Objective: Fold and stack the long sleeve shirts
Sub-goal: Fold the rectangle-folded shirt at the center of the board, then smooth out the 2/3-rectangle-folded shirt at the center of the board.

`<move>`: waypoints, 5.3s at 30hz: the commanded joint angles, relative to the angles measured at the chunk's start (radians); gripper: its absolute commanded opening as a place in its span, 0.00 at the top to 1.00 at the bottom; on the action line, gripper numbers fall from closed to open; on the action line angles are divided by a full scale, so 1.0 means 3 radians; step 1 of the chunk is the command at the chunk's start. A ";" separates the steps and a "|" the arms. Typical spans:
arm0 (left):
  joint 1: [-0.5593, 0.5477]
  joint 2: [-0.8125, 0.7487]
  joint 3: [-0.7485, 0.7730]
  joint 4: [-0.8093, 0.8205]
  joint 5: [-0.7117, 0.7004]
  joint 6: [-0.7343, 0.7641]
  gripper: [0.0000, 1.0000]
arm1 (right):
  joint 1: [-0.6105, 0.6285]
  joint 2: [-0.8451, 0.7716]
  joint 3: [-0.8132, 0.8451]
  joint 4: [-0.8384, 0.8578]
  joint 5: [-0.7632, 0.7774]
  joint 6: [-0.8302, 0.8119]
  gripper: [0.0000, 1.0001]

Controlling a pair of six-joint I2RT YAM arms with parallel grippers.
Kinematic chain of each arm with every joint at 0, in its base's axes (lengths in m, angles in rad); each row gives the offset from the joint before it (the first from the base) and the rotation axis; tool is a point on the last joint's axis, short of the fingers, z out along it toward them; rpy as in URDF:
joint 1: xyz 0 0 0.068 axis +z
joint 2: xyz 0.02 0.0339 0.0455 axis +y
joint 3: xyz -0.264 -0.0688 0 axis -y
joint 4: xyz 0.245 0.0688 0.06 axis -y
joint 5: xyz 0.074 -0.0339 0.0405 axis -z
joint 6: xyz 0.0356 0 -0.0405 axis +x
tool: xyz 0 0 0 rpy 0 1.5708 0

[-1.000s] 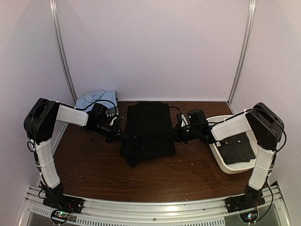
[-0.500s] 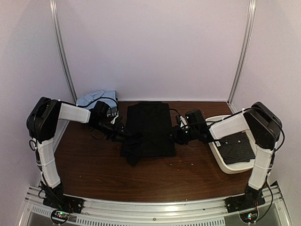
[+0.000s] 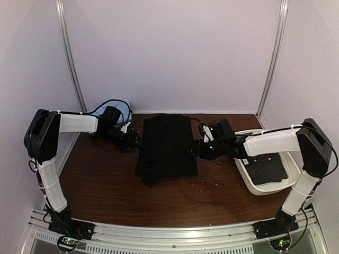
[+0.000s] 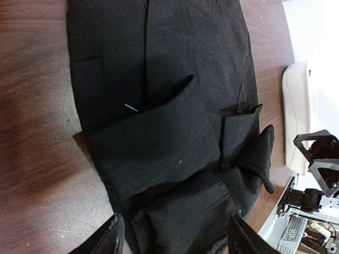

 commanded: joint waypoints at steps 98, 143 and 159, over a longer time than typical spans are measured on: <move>-0.0011 0.0167 0.0492 0.0444 -0.0526 -0.0515 0.28 | -0.0074 0.0715 0.1253 -0.0582 0.0203 -0.0554 0.42; -0.0448 -0.0603 -0.1002 0.0746 -0.0546 -0.0756 0.43 | 0.0118 0.2328 0.3398 -0.0932 -0.0477 -0.0452 0.63; -0.0506 -0.0506 -0.0786 0.0909 -0.0494 -0.0907 0.97 | 0.0122 0.1284 0.2444 -0.0763 -0.0234 -0.0576 0.60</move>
